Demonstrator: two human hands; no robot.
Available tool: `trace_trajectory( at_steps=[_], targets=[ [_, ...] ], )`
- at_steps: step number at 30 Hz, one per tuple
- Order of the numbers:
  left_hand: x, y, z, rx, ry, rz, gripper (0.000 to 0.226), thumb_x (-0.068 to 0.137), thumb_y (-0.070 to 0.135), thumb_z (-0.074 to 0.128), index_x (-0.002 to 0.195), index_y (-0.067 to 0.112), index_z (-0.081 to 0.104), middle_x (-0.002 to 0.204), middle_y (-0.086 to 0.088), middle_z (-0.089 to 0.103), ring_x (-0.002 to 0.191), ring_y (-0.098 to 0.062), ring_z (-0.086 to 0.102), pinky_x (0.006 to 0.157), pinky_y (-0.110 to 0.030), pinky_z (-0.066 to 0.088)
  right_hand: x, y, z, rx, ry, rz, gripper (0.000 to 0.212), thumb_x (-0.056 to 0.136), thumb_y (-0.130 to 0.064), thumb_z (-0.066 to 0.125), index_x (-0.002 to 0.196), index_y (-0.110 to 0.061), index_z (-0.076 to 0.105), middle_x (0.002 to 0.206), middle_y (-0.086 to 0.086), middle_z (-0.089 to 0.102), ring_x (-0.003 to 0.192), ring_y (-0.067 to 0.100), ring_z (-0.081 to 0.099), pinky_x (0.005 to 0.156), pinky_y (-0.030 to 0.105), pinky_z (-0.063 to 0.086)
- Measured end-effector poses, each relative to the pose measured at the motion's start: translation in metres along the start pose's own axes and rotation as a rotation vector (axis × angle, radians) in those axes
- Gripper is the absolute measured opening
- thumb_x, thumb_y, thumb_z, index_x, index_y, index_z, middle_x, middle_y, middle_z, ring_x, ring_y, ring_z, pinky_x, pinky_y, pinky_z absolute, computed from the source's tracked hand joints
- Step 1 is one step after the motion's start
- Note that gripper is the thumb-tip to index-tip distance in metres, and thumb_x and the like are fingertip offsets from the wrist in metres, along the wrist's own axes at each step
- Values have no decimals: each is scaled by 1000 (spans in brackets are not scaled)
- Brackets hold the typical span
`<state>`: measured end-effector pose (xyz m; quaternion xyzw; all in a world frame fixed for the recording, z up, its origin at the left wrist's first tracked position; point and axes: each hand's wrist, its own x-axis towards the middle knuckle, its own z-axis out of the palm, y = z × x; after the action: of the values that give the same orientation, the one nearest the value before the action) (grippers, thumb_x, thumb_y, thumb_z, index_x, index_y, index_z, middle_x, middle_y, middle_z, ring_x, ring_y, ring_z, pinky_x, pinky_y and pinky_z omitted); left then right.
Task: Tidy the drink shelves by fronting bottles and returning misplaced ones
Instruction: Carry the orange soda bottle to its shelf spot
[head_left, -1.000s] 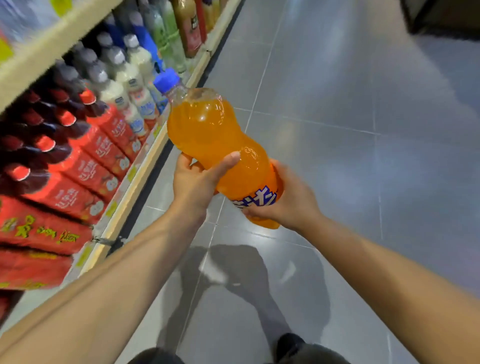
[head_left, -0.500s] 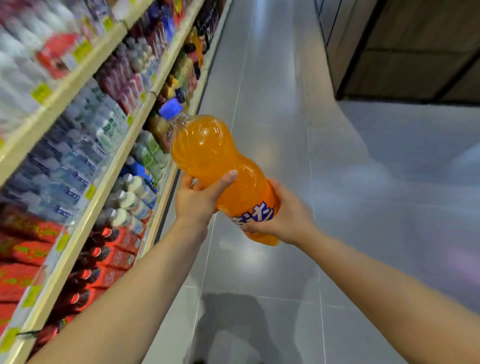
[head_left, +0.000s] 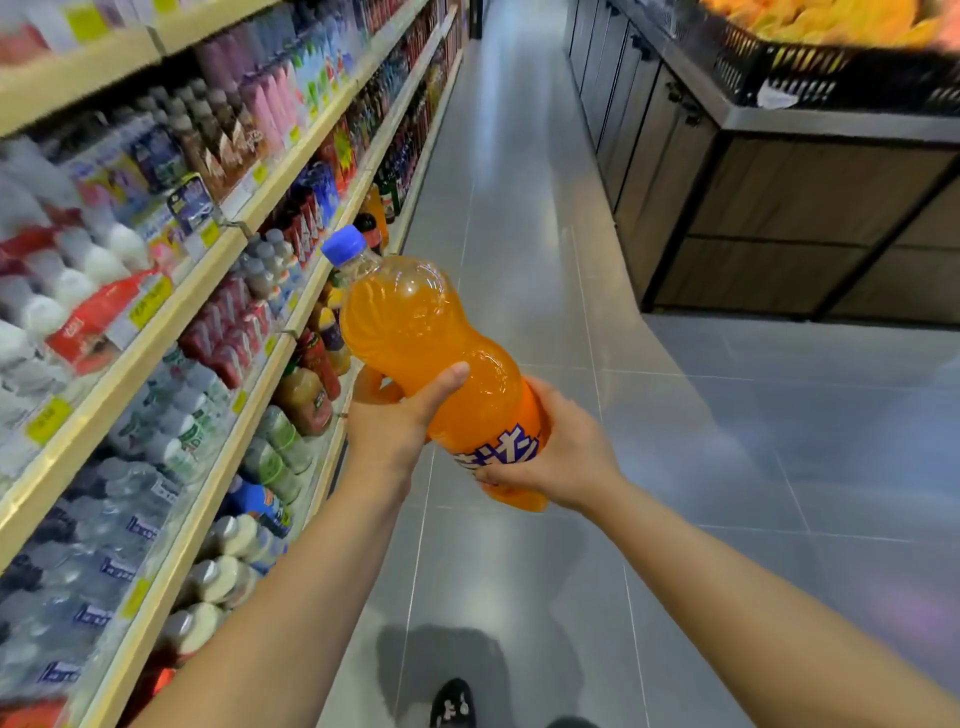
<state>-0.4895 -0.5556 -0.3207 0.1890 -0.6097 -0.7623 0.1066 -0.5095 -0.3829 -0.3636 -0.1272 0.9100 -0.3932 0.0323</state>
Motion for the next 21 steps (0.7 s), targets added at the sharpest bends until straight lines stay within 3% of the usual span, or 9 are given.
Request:
trace_trajectory(
  at_steps=[6, 14, 18, 21],
  targets=[
    [102, 7, 47, 3, -24, -18, 51, 69, 15, 83, 108, 34, 55, 101, 10, 67, 92, -8, 65, 73, -38, 58, 101, 19, -19, -31, 24, 40, 101, 49, -57, 85, 136, -40, 36, 116, -15, 52, 108, 13, 51, 93, 36, 46],
    [240, 3, 134, 24, 55, -23, 65, 65, 25, 84, 119, 33, 49, 102, 13, 63, 91, -6, 61, 75, -36, 56, 265, 79, -56, -49, -56, 1, 102, 50, -63, 83, 137, -39, 35, 110, -19, 46, 107, 14, 49, 88, 30, 44],
    [306, 14, 175, 34, 110, -29, 75, 58, 34, 84, 123, 33, 47, 108, 9, 61, 98, -14, 59, 81, -41, 55, 349, 99, -76, -12, -113, -18, 103, 45, -66, 81, 134, -42, 36, 119, -14, 57, 108, 14, 56, 91, 38, 51],
    [355, 19, 199, -1, 165, -33, 75, 68, 27, 83, 131, 29, 43, 108, 9, 58, 97, -14, 57, 79, -38, 54, 411, 106, -90, -17, -143, -40, 103, 42, -67, 80, 133, -44, 36, 119, -13, 59, 107, 15, 58, 91, 41, 51]
  ],
)
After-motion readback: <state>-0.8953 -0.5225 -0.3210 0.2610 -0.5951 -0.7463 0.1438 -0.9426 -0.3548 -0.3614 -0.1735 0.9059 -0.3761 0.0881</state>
